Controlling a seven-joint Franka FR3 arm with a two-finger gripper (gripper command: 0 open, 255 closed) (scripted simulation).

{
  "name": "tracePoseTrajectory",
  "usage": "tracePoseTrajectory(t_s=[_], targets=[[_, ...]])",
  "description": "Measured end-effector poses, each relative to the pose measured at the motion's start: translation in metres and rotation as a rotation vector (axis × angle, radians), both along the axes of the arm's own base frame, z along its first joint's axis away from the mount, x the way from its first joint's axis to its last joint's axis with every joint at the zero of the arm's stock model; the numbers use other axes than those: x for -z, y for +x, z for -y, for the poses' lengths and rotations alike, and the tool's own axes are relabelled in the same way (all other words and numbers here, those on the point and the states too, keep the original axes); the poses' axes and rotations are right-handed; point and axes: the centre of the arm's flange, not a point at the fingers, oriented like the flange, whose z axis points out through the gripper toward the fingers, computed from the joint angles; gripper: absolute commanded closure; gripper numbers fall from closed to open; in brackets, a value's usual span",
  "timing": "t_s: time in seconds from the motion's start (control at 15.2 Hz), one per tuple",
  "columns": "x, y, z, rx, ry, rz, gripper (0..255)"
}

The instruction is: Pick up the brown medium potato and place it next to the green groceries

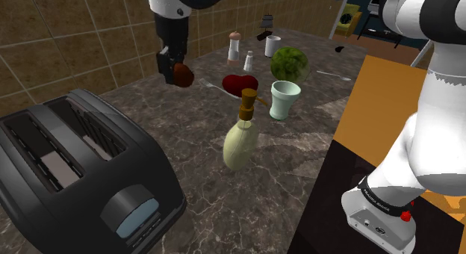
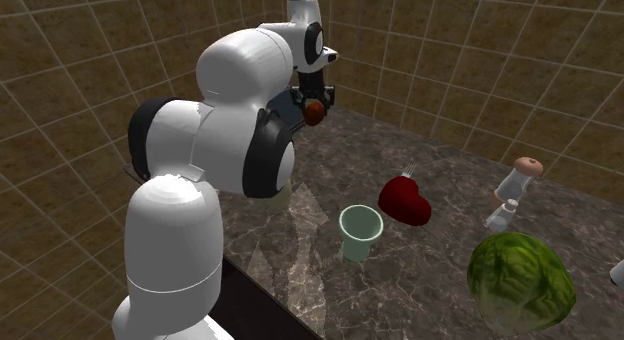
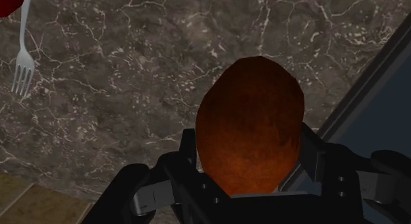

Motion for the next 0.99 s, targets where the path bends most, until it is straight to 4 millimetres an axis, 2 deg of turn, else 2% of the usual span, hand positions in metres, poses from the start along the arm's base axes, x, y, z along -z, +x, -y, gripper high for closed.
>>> tracePoseTrajectory(t_s=[0.66,0.79,0.99], targets=[[-0.051,-0.001,-0.001,0.0,0.0,0.0,255],[-0.054,0.004,0.015,0.0,0.0,0.0,255],[-0.055,0.016,0.049,0.001,0.0,0.0,255]])
